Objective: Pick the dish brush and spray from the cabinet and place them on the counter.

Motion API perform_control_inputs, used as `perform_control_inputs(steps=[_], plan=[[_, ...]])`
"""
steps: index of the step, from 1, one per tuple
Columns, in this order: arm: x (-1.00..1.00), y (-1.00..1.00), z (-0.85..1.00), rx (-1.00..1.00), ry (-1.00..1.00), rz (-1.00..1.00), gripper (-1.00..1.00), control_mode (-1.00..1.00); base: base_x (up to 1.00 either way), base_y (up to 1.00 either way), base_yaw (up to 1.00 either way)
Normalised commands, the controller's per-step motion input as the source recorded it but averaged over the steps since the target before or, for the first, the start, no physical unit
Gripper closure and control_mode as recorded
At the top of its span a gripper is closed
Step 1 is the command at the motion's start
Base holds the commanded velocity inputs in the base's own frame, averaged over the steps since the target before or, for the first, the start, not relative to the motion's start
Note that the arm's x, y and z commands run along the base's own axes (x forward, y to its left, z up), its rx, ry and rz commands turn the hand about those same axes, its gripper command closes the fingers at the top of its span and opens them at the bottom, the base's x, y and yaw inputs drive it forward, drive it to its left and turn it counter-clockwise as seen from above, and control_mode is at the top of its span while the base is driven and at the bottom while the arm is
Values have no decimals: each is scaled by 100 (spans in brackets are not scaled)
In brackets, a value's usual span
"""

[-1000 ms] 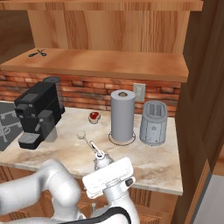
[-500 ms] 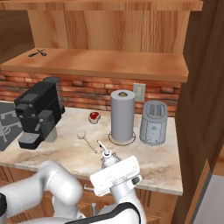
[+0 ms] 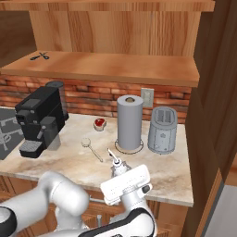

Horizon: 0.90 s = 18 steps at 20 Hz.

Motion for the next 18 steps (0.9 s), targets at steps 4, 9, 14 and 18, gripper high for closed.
perform_control_inputs(steps=[4,9,14,18], plan=[[29,-5,-27,-3,0,-2,100,-100,0,0,0],[30,-6,-22,0,0,-1,100,-100,0,0,0],[28,-8,-21,0,4,0,100,-100,0,0,0],[27,-9,-25,0,6,0,100,-100,0,0,0]])
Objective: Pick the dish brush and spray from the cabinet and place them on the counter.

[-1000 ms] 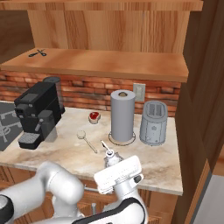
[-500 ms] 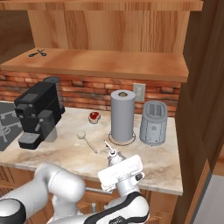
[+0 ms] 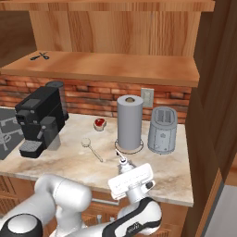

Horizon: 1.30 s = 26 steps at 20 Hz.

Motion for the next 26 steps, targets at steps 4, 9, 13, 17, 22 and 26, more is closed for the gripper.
perform_control_inputs(steps=[4,9,13,17,22,26], plan=[[26,-12,-27,0,6,0,100,-100,0,0,0],[26,-11,-27,0,5,0,100,-100,0,0,0],[27,-9,-26,0,3,0,100,-100,0,0,0],[25,-7,-29,0,0,0,100,-100,0,0,0],[10,-2,-34,0,0,0,100,-100,0,0,0],[0,0,-37,0,-2,0,100,-100,0,0,0]])
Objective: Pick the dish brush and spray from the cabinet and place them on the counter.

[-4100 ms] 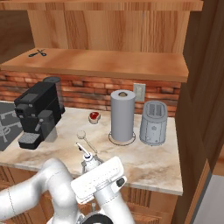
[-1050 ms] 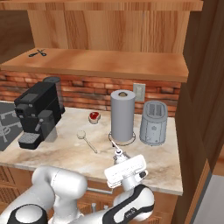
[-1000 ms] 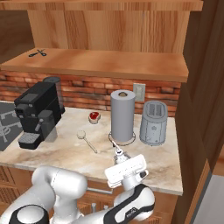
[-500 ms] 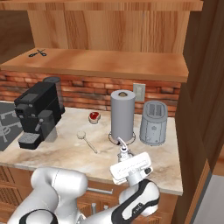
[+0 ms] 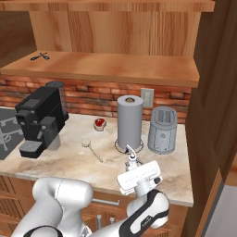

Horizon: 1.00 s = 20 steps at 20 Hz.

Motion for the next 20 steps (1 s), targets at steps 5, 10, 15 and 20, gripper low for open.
perform_control_inputs(steps=[5,10,15,20], plan=[[0,0,-35,0,-6,0,100,-100,0,0,0],[0,0,-26,0,-5,0,-100,-100,0,0,0],[0,0,-15,0,-1,0,-100,-100,0,0,0],[0,-9,-3,0,1,0,-100,-100,0,0,0]])
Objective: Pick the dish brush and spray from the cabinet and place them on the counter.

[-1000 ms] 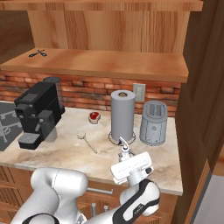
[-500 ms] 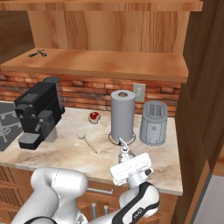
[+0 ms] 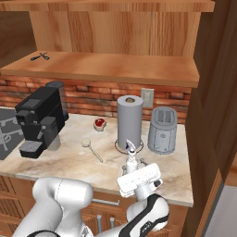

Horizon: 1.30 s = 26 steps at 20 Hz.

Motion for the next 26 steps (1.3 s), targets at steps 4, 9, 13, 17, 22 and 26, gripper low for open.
perform_control_inputs(steps=[4,9,13,17,22,26], plan=[[0,-14,0,0,4,-1,-100,-100,0,0,0],[-1,-15,0,0,4,-1,-100,-100,0,0,0],[-12,-9,6,0,4,-2,-100,-100,0,0,0],[-23,-7,17,-3,6,-5,-100,-100,0,0,0],[-21,-3,21,-12,8,-9,-100,-100,0,0,0],[-14,0,29,-20,11,-12,-100,-100,0,0,0]])
